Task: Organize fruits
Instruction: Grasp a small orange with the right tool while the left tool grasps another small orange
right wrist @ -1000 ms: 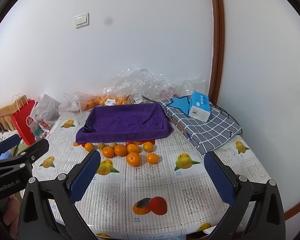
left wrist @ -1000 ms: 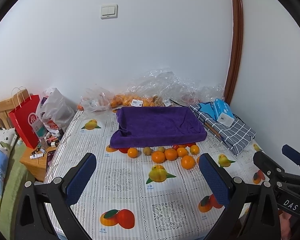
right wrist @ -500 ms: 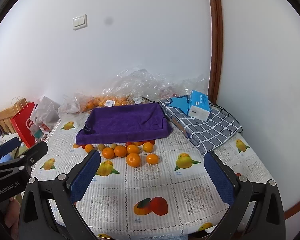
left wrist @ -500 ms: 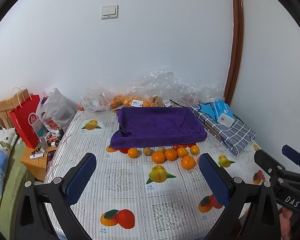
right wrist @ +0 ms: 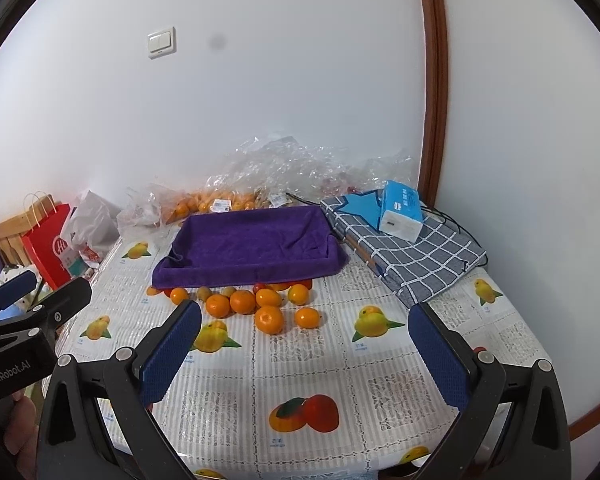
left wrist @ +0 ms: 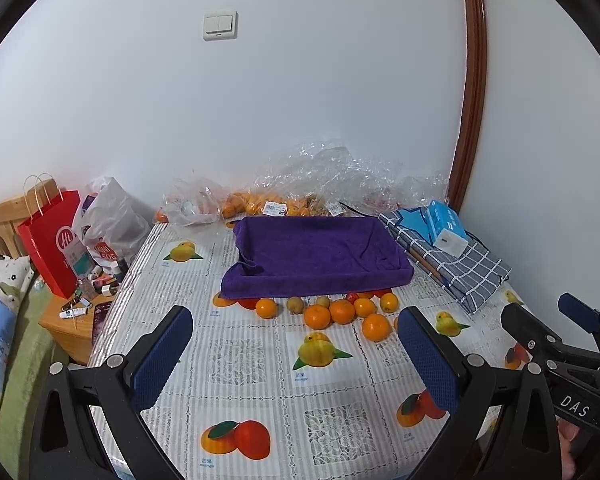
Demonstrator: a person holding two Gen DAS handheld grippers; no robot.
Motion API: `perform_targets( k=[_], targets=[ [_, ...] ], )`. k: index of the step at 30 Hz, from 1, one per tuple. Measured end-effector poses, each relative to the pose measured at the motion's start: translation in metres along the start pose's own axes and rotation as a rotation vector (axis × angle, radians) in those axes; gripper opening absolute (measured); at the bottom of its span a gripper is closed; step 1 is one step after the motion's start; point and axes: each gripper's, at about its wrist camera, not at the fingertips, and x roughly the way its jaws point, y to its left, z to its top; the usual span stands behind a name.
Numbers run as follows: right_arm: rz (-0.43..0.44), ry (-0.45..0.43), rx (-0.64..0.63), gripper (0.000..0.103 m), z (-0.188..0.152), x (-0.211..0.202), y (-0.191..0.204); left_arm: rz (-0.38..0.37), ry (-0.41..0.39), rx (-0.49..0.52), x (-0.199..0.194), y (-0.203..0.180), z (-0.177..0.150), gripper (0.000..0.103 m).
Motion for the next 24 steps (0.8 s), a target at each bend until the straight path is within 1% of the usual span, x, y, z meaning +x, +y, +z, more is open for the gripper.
perform_targets(
  k=[5, 8, 11, 12, 13, 14, 15, 16, 17, 19, 22, 23, 24],
  targets=[
    [-0.005, -0.033, 0.008, 0.102, 0.0, 0.006, -0.004, 0.004, 0.002, 0.0, 0.01, 0.005, 0.002, 0.103],
    [-0.002, -0.001, 0.009, 0.102, 0.001, 0.026, -0.009, 0.004, 0.013, -0.021, 0.026, 0.012, 0.004, 0.103],
    [0.003, 0.025, 0.021, 0.099, 0.0, 0.046, -0.016, 0.01, 0.032, -0.038, 0.046, 0.022, 0.002, 0.101],
    [0.014, 0.044, 0.025, 0.095, -0.002, 0.056, -0.019, 0.021, 0.036, -0.041, 0.055, 0.026, 0.0, 0.099],
    [0.024, 0.067, 0.032, 0.092, -0.005, 0.068, -0.023, 0.028, 0.042, -0.041, 0.061, 0.029, -0.002, 0.093],
    [0.028, 0.079, 0.034, 0.09, -0.008, 0.075, -0.025, 0.034, 0.063, -0.045, 0.072, 0.033, -0.005, 0.088],
    [0.031, 0.101, 0.035, 0.087, -0.013, 0.087, -0.027, 0.034, 0.086, -0.051, 0.082, 0.037, -0.007, 0.08],
    [0.028, 0.116, 0.033, 0.084, -0.018, 0.099, -0.03, 0.032, 0.111, -0.06, 0.093, 0.04, -0.01, 0.077],
    [0.021, 0.122, 0.032, 0.083, -0.022, 0.106, -0.03, 0.027, 0.136, -0.073, 0.107, 0.046, -0.014, 0.077],
    [0.005, 0.145, 0.026, 0.078, -0.033, 0.127, -0.032, 0.017, 0.16, -0.079, 0.126, 0.053, -0.022, 0.077],
    [0.021, 0.198, 0.011, 0.071, -0.048, 0.16, -0.032, 0.022, 0.199, -0.06, 0.152, 0.06, -0.033, 0.077],
    [0.024, 0.209, 0.011, 0.07, -0.051, 0.166, -0.032, 0.019, 0.214, -0.057, 0.159, 0.061, -0.035, 0.077],
    [0.026, 0.227, 0.013, 0.066, -0.055, 0.177, -0.032, 0.018, 0.229, -0.057, 0.167, 0.063, -0.039, 0.077]
  ],
)
